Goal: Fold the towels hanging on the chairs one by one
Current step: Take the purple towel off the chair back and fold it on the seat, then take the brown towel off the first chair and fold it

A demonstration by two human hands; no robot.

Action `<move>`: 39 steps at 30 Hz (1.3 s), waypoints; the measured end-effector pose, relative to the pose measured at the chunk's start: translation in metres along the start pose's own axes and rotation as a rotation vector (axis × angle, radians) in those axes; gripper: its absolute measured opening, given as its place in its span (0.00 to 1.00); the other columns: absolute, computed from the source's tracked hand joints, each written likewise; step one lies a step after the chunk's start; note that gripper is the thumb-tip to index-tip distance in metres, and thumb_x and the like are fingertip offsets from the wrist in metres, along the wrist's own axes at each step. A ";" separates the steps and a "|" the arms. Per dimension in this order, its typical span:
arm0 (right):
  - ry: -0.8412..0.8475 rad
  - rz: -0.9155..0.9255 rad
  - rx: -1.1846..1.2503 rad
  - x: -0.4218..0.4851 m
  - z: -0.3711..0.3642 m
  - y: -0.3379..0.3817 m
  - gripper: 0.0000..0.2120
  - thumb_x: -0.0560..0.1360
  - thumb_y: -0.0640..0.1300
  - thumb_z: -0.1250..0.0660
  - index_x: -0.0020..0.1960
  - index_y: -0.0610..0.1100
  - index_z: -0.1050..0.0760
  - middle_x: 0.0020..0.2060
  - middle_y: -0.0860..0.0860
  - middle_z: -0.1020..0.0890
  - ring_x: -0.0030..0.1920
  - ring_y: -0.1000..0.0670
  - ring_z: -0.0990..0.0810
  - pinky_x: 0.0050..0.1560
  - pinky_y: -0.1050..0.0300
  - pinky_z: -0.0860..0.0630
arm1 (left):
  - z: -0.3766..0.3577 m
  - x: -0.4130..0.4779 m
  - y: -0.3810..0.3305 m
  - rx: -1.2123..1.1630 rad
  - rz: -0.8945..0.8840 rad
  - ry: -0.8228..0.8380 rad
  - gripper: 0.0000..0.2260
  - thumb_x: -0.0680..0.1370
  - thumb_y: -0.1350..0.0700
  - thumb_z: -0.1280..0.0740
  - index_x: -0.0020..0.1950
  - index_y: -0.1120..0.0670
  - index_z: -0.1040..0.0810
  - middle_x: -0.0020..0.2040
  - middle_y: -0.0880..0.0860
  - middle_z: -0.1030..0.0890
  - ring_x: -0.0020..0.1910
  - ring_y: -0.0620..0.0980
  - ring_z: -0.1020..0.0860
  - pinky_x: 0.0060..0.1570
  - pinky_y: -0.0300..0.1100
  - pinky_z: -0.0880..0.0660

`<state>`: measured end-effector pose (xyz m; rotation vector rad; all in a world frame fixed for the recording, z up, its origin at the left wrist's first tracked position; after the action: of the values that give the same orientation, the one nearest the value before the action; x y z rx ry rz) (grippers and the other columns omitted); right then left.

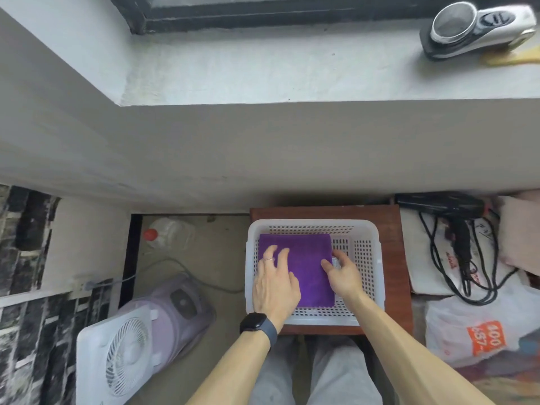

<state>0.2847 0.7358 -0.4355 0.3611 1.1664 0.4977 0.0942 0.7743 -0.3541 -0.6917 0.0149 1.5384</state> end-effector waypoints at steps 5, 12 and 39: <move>-0.005 0.038 -0.025 0.003 -0.001 -0.003 0.21 0.83 0.48 0.37 0.75 0.47 0.33 0.64 0.51 0.23 0.45 0.58 0.24 0.30 0.72 0.28 | -0.036 0.018 -0.009 0.116 -0.144 0.094 0.30 0.80 0.49 0.42 0.81 0.49 0.48 0.82 0.53 0.50 0.80 0.55 0.50 0.78 0.53 0.47; -0.042 0.016 0.037 0.016 0.002 -0.008 0.17 0.82 0.49 0.37 0.71 0.50 0.29 0.60 0.52 0.22 0.58 0.47 0.20 0.54 0.50 0.18 | -0.068 0.040 0.025 0.120 -0.088 0.160 0.28 0.84 0.44 0.51 0.81 0.46 0.59 0.81 0.49 0.61 0.80 0.50 0.61 0.77 0.46 0.62; 0.204 0.308 -0.615 -0.103 0.007 0.020 0.19 0.79 0.53 0.36 0.67 0.47 0.27 0.60 0.51 0.19 0.59 0.49 0.20 0.58 0.55 0.26 | 0.011 -0.081 0.040 -0.027 0.216 -0.194 0.31 0.79 0.53 0.39 0.81 0.49 0.46 0.81 0.52 0.46 0.77 0.54 0.41 0.75 0.51 0.40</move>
<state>0.2557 0.6962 -0.3429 -0.0497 1.0940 1.1479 0.0472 0.7011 -0.3269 -0.5733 -0.0795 1.8118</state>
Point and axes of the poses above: each hand's wrist, its own x-axis towards the middle knuckle, its own z-axis out of the back of the hand, y = z × x, the point moved 10 cm from there along x, towards the middle knuckle
